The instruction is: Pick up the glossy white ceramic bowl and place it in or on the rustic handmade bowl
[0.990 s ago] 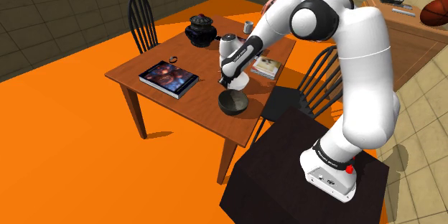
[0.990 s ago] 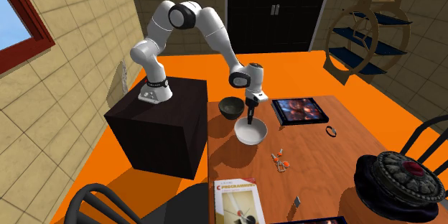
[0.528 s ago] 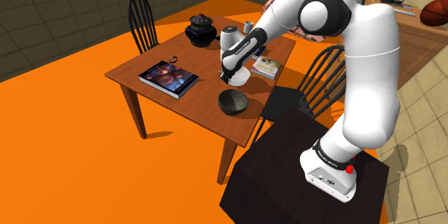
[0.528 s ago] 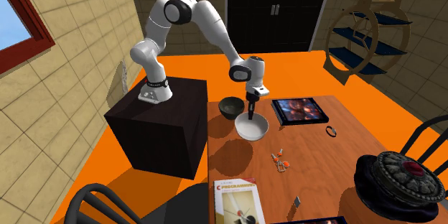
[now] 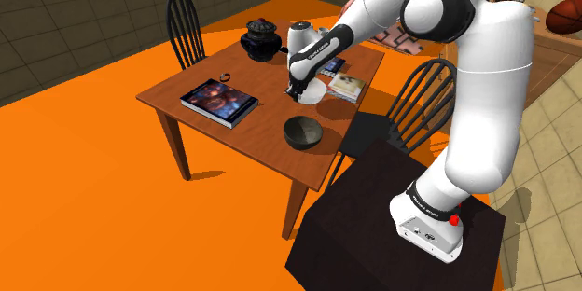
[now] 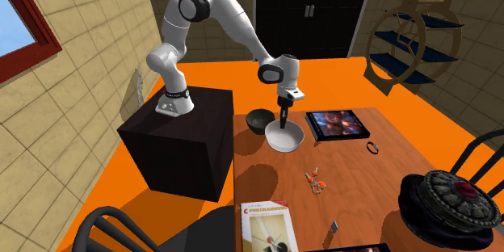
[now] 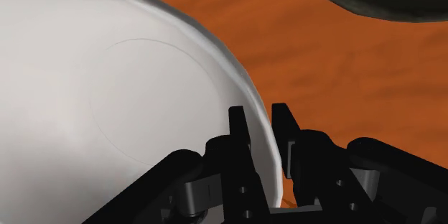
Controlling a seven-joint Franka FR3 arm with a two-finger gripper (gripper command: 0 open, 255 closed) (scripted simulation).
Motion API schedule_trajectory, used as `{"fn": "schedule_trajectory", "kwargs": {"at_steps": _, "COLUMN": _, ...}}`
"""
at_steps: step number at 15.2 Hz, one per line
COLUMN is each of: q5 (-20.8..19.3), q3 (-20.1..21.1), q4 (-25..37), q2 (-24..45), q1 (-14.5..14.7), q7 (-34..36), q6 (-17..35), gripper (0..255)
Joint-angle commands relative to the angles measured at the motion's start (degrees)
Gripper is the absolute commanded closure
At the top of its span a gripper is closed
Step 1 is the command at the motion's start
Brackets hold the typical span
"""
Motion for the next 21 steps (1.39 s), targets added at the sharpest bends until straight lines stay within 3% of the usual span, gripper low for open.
{"fn": "schedule_trajectory", "kwargs": {"at_steps": 1, "q5": 0.10, "q3": 0.05, "q4": -0.19, "q2": -1.25, "q1": -0.01, "q7": -0.26, "q6": -1.03, "gripper": 255}}
{"fn": "schedule_trajectory", "kwargs": {"at_steps": 14, "q5": 0.89, "q3": 0.38, "q4": 0.49, "q2": -7.96, "q1": -0.03, "q7": -1.93, "q6": -8.33, "gripper": 255}}
{"fn": "schedule_trajectory", "kwargs": {"at_steps": 21, "q5": -1.40, "q3": 2.12, "q4": -12.06, "q2": -17.45, "q1": 5.21, "q7": 6.76, "q6": -6.75, "gripper": 255}}
